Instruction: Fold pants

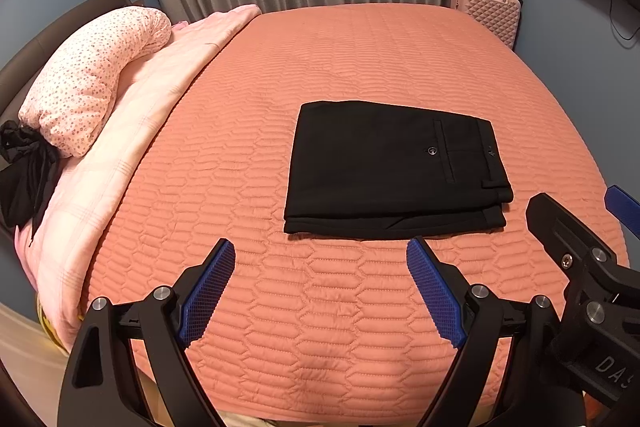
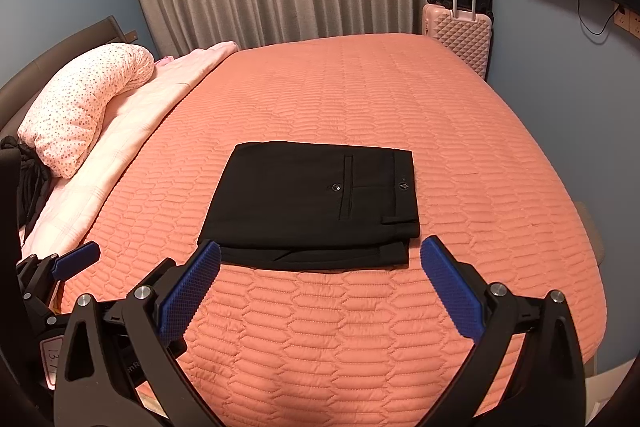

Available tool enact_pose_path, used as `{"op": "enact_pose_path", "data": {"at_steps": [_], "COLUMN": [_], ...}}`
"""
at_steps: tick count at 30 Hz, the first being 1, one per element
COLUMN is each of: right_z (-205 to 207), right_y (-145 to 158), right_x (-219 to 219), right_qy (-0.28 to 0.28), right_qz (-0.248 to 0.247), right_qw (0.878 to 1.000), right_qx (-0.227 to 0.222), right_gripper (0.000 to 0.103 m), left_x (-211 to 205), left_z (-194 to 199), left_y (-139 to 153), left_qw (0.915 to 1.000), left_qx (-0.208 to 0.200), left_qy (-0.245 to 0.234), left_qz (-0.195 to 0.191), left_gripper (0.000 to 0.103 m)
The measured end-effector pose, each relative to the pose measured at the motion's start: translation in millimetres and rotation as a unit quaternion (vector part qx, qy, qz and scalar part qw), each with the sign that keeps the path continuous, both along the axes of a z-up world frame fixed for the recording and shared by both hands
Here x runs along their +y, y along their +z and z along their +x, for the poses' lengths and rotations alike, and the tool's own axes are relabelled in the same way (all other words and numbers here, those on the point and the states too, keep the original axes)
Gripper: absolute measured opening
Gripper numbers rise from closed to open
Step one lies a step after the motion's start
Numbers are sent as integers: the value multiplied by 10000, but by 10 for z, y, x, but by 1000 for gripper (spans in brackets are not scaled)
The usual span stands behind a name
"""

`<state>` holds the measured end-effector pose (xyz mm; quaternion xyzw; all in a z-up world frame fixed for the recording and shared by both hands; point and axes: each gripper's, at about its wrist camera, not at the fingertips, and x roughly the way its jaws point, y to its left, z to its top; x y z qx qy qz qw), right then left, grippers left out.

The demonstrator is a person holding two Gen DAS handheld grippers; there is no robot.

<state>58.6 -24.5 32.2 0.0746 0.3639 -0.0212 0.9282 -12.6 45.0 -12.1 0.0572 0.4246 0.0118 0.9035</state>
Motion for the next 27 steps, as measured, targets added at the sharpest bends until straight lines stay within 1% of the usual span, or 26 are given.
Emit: {"op": "enact_pose_path", "data": {"at_steps": [27], "right_z": [35], "right_y": [-28], "right_x": [-14], "right_qy": [-13], "right_qz": [63], "right_qw": [10000], "right_qx": [19], "right_gripper": [98], "left_x": [1], "left_z": [39], "left_y": [-9], "left_qw": [10000], "left_qx": [19], "left_qy": [-37], "left_qz": [22], "left_gripper": [86]}}
